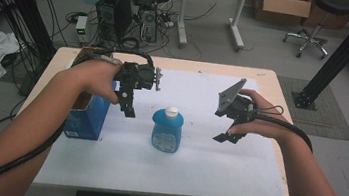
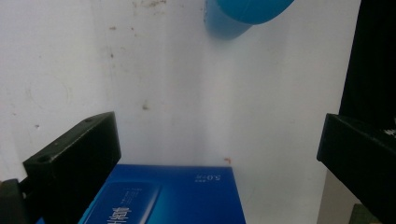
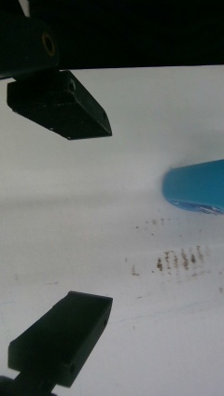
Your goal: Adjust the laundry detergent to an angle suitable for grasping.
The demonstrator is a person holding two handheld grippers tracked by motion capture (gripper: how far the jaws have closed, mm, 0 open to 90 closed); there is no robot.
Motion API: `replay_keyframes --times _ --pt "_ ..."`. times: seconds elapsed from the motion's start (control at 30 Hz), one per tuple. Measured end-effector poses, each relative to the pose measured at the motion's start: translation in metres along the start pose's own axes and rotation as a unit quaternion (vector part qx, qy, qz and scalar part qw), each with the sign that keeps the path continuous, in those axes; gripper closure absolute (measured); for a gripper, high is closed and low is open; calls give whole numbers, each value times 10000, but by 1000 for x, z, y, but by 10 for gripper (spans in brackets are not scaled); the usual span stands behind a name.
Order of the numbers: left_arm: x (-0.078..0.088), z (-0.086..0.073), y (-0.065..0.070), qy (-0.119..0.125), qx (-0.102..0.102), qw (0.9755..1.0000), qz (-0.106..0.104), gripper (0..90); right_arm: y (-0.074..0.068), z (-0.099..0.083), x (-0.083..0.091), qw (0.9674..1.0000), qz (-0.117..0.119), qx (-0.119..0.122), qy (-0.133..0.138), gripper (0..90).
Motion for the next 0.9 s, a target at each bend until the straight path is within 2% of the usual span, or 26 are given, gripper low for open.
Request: replay_keyframes --times 0.2,0.37,0.73,0.9 --pt "0 1 -1 -46 4 10000 -6 1 1 4 3 9983 197 119 -530 156" --pt "0 3 -1 -51 -11 10000 2 1 1 5 7 9964 262 186 -788 156" --pt "3 8 0 -54 -27 10000 25 1 4 3 12 9946 274 232 -975 159" --pt "3 10 1 -77 -26 10000 29 1 3 4 18 9933 363 313 -1047 159"
Point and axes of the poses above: each handheld gripper's, and its own axes: x roughly backward along the jaws, z roughly out of its top, y roughly to its right, the point moved 4 cm from there along -x, roughly forward along the jaws, and after that the axes turned 7 degrees about x, right-handed, at the moved point
